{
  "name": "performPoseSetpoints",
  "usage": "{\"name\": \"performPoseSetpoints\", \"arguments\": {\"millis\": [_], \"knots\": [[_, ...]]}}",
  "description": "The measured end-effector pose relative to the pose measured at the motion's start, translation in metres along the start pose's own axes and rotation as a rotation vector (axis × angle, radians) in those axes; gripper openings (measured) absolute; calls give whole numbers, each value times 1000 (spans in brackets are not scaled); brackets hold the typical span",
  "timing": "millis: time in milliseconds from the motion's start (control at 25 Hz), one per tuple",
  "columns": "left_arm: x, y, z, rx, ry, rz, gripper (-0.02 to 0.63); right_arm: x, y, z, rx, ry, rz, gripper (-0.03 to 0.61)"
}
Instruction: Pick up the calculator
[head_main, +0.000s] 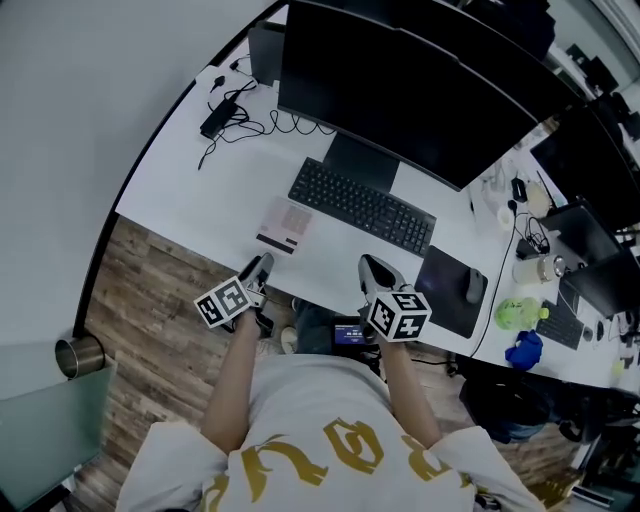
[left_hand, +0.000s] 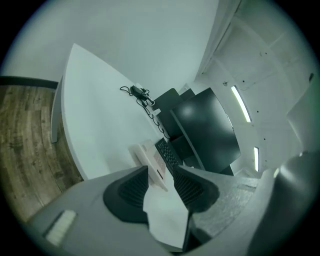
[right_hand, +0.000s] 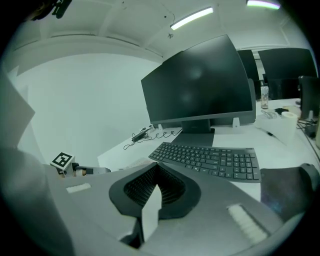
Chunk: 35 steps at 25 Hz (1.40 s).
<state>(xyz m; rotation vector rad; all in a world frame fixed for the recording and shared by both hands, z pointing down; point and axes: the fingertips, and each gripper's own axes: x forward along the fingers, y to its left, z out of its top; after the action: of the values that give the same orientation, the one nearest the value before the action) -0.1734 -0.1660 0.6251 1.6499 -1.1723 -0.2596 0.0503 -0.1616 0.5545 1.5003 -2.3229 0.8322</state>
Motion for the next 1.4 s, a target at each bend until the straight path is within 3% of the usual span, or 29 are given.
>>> {"name": "performPoseSetpoints", "arguments": {"millis": [360, 1040, 1400], "knots": [[26, 18, 5, -170, -21, 9, 145, 46, -16, 1, 12, 66, 11, 23], [59, 27, 3, -367, -41, 28, 142, 83, -35, -23, 60, 167, 27, 25], [65, 33, 5, -430, -48, 42, 96, 79, -43, -27, 87, 160, 2, 25]]}}
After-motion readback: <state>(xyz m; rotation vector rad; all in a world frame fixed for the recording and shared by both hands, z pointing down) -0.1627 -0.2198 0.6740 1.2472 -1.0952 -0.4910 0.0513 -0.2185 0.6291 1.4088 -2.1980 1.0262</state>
